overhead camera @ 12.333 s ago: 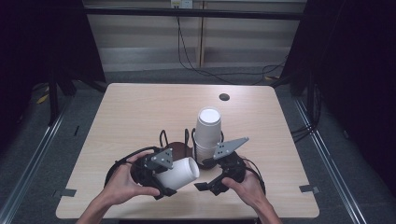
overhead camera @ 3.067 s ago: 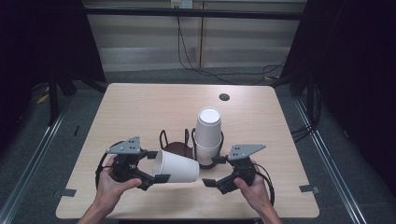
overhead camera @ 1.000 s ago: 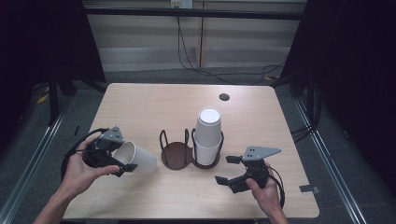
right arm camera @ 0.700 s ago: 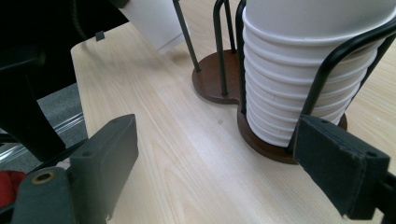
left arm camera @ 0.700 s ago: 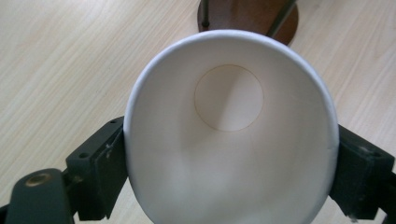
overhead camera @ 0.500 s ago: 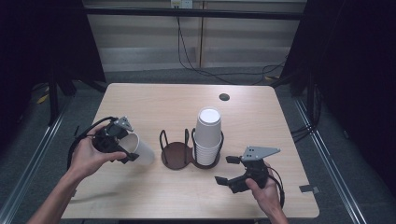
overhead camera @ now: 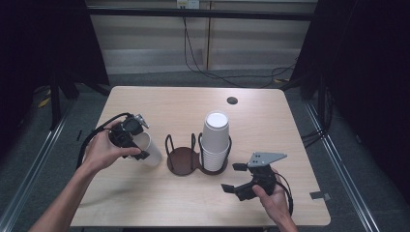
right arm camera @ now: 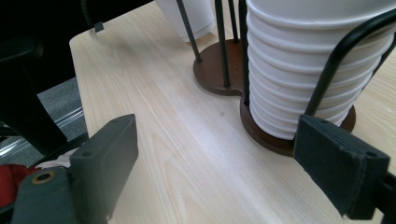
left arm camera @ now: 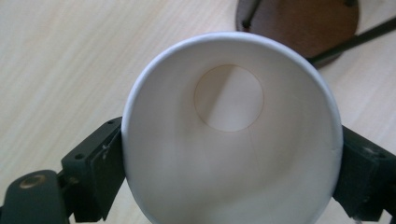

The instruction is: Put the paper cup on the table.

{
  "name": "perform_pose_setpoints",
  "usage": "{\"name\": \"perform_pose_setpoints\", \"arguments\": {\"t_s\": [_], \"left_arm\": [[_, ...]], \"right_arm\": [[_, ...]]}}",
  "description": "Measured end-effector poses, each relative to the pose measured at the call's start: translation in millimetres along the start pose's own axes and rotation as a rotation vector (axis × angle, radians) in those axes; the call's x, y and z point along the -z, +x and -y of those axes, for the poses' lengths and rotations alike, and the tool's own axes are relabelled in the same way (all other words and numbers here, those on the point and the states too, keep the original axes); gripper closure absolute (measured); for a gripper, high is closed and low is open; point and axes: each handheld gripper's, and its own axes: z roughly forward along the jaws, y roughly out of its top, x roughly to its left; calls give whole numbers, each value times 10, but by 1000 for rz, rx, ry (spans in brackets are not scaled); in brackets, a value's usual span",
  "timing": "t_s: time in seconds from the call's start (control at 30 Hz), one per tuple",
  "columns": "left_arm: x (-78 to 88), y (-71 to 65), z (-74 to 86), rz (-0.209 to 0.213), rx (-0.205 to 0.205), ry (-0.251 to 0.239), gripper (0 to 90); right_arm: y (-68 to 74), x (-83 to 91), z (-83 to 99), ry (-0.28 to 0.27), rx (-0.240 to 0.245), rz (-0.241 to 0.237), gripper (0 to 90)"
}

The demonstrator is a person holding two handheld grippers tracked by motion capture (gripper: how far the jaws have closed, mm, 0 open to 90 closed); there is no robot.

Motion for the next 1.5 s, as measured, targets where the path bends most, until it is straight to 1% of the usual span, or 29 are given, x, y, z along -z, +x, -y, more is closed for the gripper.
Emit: {"name": "perform_pose_setpoints", "arguments": {"t_s": [0.03,0.07,0.13,0.17,0.23,0.27,0.3,0.33,0.37,0.4,0.5,0.53,0.63,0.7,0.77,0.8,0.87,1.0,1.03,1.07,1.1,1.13,1.17,1.23,1.33,1.4,1.43,1.47,1.5], "left_arm": [[1,6,-13,2,5,-6,111],[8,18,-26,3,0,-1,108],[5,25,-55,-12,-2,-6,102],[7,30,-67,-12,-9,4,101],[-4,22,-106,-41,-15,13,98],[-19,14,-124,-42,-16,23,95],[-44,7,-137,-38,-15,32,94],[-60,10,-153,-34,-30,45,93],[-77,-2,-160,-35,-17,36,92],[-82,2,-172,-32,-32,46,92],[-120,-24,-185,-36,-36,44,86],[-116,-20,-191,-30,-33,49,86],[-129,-18,-198,-12,-40,44,75],[-137,-17,-201,12,-55,44,72],[-173,-17,-202,29,-45,29,66],[-183,-8,-209,32,-51,31,65],[-211,-25,-222,11,-44,24,65],[-263,-55,-240,20,-57,44,59],[-276,-69,-239,19,-48,35,58],[-286,-74,-237,16,-59,35,57],[-297,-83,-229,7,-56,35,58],[-311,-87,-214,1,-61,19,58],[-321,-94,-190,-1,-53,8,58],[-350,-85,-152,-2,-68,12,59],[-368,-59,-80,34,-56,-14,74],[-390,-53,-36,47,-59,-20,79],[-397,-45,-23,58,-67,-10,88],[-418,-43,0,59,-56,-15,84],[-423,-34,13,64,-55,-20,71]], "right_arm": [[3,0,-2,-1,0,-2,143],[4,1,-3,-1,1,-2,143],[-1,-3,-1,1,-2,0,144],[-4,-9,1,4,-6,2,144],[-4,-17,4,8,-4,-2,144],[-2,-19,3,11,-4,-2,144],[-1,-22,3,13,-3,-2,144],[1,-23,2,12,-4,-3,144],[2,-24,2,14,-4,-3,144],[1,-23,2,14,-4,-1,144],[-5,-16,7,12,-8,-4,144],[-8,-17,8,12,-9,-3,144],[-7,-24,8,18,-8,-2,144],[-3,-30,7,21,-6,-2,144],[-5,-38,8,27,-6,-1,146],[-7,-43,8,31,-10,0,146],[-9,-47,12,30,-10,0,146],[-8,-39,12,31,-10,4,146],[-8,-35,12,29,-12,4,146],[-10,-32,12,27,-12,5,146],[-9,-27,13,23,-11,3,146],[-6,-22,11,20,-10,-1,146],[-3,-20,9,18,-8,0,146],[-3,-20,7,14,-4,3,146],[-4,-24,11,20,-7,5,146],[-5,-29,12,19,-7,6,146],[-6,-34,12,20,-8,6,146],[-7,-38,12,22,-9,6,146],[-9,-45,14,22,-10,4,146]]}}
